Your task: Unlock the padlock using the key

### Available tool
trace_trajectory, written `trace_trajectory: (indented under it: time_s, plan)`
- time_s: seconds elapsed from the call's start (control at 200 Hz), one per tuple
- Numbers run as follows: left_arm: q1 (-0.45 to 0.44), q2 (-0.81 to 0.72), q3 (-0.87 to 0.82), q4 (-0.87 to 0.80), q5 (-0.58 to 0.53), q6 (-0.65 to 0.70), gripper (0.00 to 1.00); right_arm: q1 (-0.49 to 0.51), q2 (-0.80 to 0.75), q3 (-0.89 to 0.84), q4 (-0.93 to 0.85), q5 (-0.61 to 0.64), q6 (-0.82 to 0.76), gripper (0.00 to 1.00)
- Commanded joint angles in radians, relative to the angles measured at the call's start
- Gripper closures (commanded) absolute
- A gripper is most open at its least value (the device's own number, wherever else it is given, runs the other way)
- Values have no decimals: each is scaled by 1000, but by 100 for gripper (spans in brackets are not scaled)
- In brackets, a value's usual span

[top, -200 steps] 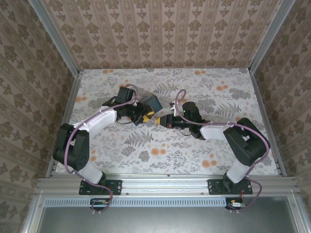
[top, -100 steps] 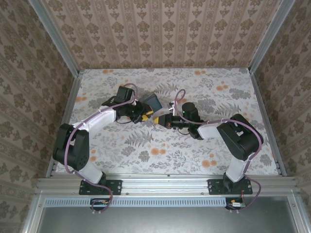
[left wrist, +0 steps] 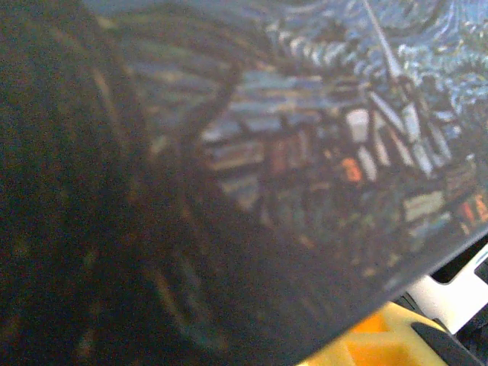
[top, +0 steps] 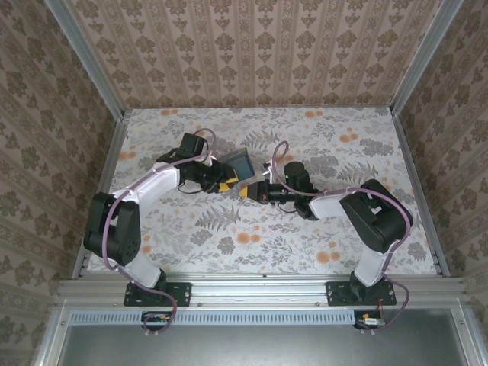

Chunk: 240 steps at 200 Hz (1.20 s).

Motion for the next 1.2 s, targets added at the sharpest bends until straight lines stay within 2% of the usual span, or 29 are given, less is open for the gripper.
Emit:
trace_trajectory:
  time_s: [0.0, 0.34, 0.575, 0.86, 1.195]
  plan:
    - [13, 4, 36, 17, 41, 25, 91, 9, 0, -1, -15, -13, -20, 100]
    - [12, 13, 38, 27, 37, -16, 92, 22, -26, 32, -124, 19, -95, 100]
    - [13, 3, 35, 20, 32, -16, 92, 29, -21, 30, -103, 38, -89, 100]
    - [18, -2, 25, 6, 14, -24, 92, 30, -92, 33, -142, 70, -126, 100]
    - [17, -9, 23, 23, 20, -41, 92, 30, -49, 57, -144, 72, -121, 100]
